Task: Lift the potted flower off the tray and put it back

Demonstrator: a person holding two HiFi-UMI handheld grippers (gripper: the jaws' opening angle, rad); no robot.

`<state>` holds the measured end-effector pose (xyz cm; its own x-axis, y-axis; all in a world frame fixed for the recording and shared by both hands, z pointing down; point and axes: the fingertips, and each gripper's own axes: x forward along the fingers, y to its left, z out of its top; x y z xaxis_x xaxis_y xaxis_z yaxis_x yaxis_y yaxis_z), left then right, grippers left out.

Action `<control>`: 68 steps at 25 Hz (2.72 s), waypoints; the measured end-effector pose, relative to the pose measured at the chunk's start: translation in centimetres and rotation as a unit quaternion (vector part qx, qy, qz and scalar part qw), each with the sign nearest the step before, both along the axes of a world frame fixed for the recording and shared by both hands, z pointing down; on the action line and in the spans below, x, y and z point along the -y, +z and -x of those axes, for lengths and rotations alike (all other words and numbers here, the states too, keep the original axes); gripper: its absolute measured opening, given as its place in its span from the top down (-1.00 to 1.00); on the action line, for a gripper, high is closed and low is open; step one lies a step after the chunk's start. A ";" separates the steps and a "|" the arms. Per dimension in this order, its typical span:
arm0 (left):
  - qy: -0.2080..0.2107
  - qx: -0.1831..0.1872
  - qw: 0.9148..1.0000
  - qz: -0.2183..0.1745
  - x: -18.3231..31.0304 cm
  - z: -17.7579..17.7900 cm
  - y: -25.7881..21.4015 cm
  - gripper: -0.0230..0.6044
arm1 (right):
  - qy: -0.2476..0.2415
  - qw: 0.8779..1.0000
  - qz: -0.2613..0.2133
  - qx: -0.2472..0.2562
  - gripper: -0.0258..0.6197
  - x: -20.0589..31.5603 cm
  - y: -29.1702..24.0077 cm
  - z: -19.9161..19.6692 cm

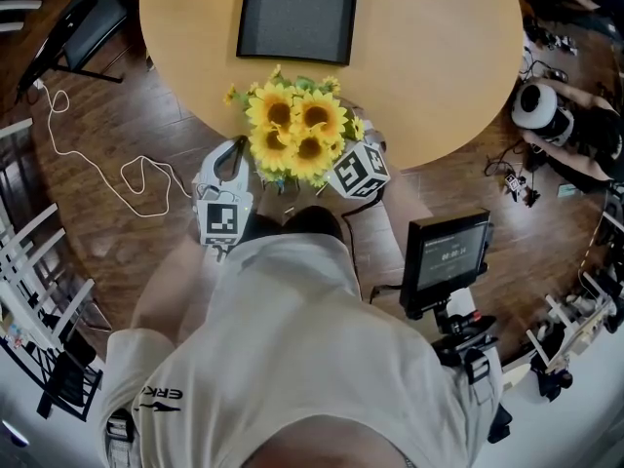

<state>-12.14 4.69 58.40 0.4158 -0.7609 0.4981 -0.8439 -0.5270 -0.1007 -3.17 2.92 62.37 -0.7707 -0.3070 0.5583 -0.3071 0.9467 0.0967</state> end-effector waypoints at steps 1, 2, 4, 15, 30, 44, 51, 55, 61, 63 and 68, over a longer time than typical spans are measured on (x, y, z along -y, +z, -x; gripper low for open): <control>0.001 0.000 1.000 -0.002 0.0 0.0 -0.1 0.92 | 0.003 1.000 -0.001 0.003 -0.71 0.0 -0.2 0.0; 0.001 0.001 1.000 -0.004 0.0 0.0 -0.3 0.92 | 0.006 1.000 -0.002 0.007 -0.71 0.1 -0.4 0.1; 0.002 0.002 1.000 -0.010 0.1 0.0 -0.7 0.92 | 0.013 1.000 -0.007 0.015 -0.71 0.3 -1.0 0.2; 0.003 -0.013 0.998 -0.058 0.4 0.6 -5.2 0.92 | 0.072 0.995 -0.040 0.053 -0.71 1.8 -7.2 0.1; 0.026 -0.064 0.989 -0.128 4.8 -0.5 -12.5 0.92 | 0.149 0.980 -0.105 0.076 -0.71 7.0 -16.7 -1.5; 0.049 -0.085 0.980 -0.172 6.6 1.7 -15.8 0.92 | 0.214 0.961 -0.143 0.097 -0.71 9.4 -20.8 -0.3; 0.038 -0.079 0.981 -0.174 11.7 0.3 -16.6 0.92 | 0.211 0.961 -0.143 0.110 -0.71 14.7 -21.8 -1.8; 0.024 -0.072 0.980 -0.184 16.1 -1.0 -17.6 0.92 | 0.205 0.961 -0.141 0.118 -0.71 18.5 -22.0 -3.3; -0.011 -0.063 0.975 -0.213 18.3 -0.2 -19.0 0.92 | 0.178 0.965 -0.142 0.128 -0.71 19.2 -21.6 -3.2; -0.020 -0.060 0.974 -0.216 18.6 -0.4 -19.2 0.92 | 0.166 0.968 -0.139 0.130 -0.71 19.3 -21.2 -3.1; -0.028 -0.055 0.976 -0.210 20.0 -1.1 -18.5 0.92 | 0.150 0.972 -0.122 0.134 -0.71 20.0 -19.7 -2.8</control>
<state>-11.00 -15.36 39.94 0.4015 -0.9111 0.0931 -0.8877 -0.4122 -0.2050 -0.39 -17.08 42.68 -0.7340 -0.6383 0.2322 -0.6104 0.7698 0.1867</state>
